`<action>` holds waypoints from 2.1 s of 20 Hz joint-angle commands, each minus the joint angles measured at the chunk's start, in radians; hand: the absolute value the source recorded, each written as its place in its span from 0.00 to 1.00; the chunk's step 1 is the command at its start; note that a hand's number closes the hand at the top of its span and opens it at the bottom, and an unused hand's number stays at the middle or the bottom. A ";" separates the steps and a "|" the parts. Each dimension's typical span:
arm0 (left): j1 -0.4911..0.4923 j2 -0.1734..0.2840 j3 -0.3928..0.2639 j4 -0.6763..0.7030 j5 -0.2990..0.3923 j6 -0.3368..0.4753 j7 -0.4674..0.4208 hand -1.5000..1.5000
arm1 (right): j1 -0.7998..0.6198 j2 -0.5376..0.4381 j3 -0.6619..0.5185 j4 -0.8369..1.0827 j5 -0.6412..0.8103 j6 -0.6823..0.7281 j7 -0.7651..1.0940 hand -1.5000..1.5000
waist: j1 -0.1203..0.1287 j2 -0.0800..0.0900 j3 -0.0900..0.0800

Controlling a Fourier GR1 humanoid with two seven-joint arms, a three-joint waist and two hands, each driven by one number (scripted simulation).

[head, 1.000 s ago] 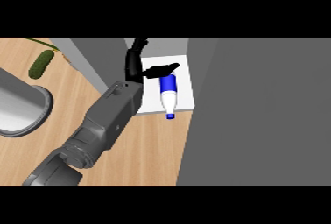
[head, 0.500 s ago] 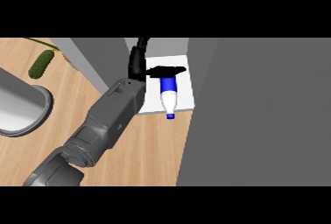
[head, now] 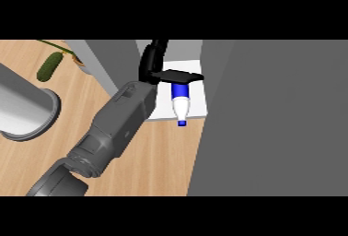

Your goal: Pick up the bottled water, place it into the cabinet and close the cabinet

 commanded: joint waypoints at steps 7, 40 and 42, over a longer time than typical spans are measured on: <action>0.233 0.000 -0.119 -0.322 0.075 -0.032 0.071 0.00 | 0.072 -0.015 0.035 -0.115 0.050 -0.011 0.048 0.00 | 0.051 -0.023 0.000; 1.212 0.410 -0.155 -1.456 0.008 -0.005 0.230 1.00 | -0.486 0.317 0.512 0.137 0.222 0.009 0.582 1.00 | 0.073 -0.017 -0.001; 1.227 0.456 -0.091 -1.460 0.067 -0.068 0.245 1.00 | -0.577 0.350 0.510 0.216 0.210 -0.048 0.593 1.00 | 0.080 -0.015 -0.002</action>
